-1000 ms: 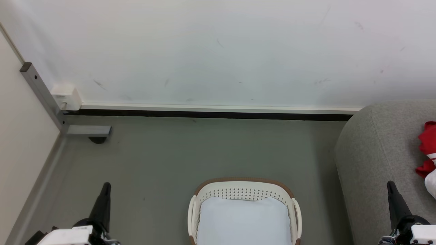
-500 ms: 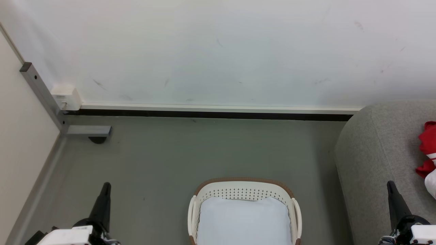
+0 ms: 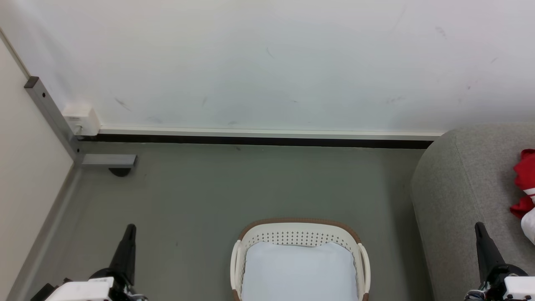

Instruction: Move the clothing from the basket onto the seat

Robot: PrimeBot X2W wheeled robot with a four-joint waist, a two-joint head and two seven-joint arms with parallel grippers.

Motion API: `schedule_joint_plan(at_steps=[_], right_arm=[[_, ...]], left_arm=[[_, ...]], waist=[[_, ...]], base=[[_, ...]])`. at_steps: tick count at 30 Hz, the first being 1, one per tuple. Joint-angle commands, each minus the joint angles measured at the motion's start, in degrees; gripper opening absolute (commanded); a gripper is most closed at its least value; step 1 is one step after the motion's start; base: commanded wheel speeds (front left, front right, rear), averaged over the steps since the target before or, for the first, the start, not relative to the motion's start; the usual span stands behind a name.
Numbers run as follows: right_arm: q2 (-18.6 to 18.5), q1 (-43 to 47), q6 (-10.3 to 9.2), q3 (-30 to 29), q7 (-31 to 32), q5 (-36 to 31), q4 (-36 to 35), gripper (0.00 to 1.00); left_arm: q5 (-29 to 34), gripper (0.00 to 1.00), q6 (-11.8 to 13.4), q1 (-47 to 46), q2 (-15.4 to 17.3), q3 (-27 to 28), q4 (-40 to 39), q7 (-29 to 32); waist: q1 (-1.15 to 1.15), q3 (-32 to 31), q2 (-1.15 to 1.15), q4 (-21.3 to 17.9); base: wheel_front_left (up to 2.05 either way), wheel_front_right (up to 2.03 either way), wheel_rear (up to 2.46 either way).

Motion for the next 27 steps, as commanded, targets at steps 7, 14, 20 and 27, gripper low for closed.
schedule_joint_plan(at_steps=[7, 14, 20, 27], right_arm=[[0.0, -0.7, -0.12, -0.23, 0.17, 0.06, 0.13, 0.0], [0.0, -0.7, -0.12, -0.22, 0.17, 0.07, 0.13, 0.0], [0.0, -0.7, -0.12, -0.22, 0.17, 0.07, 0.13, 0.0], [0.0, -0.7, -0.12, -0.22, 0.16, 0.07, 0.13, 0.0]], left_arm=[[-0.76, 0.0, -0.22, -0.46, 0.13, 0.09, -0.23, 0.23], [-0.76, 0.0, -0.22, -0.46, 0.13, 0.09, -0.22, 0.23], [-0.77, 0.0, -0.22, -0.46, 0.13, 0.08, -0.22, 0.23], [-0.77, 0.0, -0.22, -0.46, 0.13, 0.08, -0.23, 0.22]], waist=[[0.0, 0.0, 0.0, 0.0], [0.0, 0.0, 0.0, 0.0], [0.0, 0.0, 0.0, 0.0], [0.0, 0.0, 0.0, 0.0]], base=[[0.0, 0.0, 0.0], [0.0, 0.0, 0.0], [0.0, 0.0, 0.0], [0.0, 0.0, 0.0]])
